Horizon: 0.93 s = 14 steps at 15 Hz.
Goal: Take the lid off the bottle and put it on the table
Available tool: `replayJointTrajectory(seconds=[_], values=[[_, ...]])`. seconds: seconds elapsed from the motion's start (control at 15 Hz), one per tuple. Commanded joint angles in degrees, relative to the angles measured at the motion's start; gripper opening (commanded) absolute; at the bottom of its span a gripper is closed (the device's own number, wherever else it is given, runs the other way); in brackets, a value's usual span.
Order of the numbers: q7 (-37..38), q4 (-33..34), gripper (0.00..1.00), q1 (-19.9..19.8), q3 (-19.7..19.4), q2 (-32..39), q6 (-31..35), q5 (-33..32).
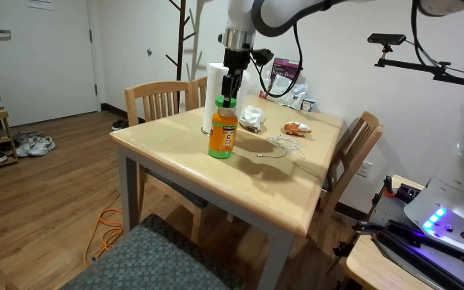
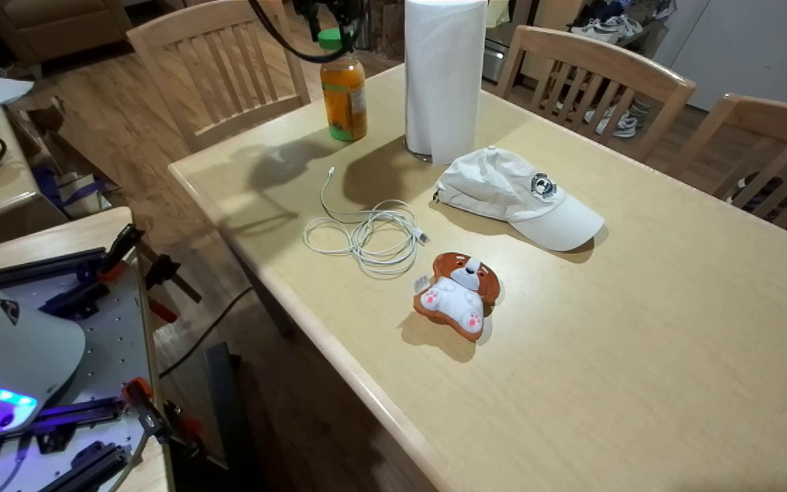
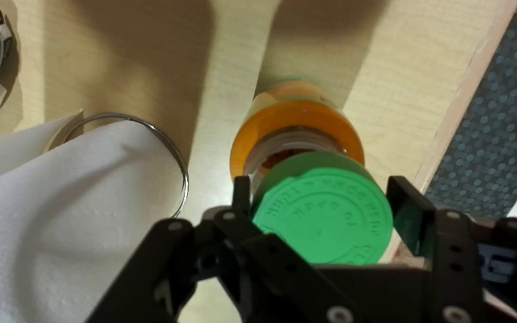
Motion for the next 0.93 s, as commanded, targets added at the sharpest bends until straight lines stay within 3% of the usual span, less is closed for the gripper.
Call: replayJointTrajectory(seconds=[0.0, 0.27, 0.67, 0.87], values=[[1.65, -1.29, 0.5, 1.36, -0.21, -3.12, -0.47, -2.53], [2.85, -5.53, 0.5, 1.27, -0.01, -6.17, -2.06, -1.66], [17.33, -21.5, 0.5, 0.95, -0.64, -16.62, -1.36, -1.6], [20.33, -27.43, 0.5, 0.12, 0.08, -19.7, 0.34, -1.01]])
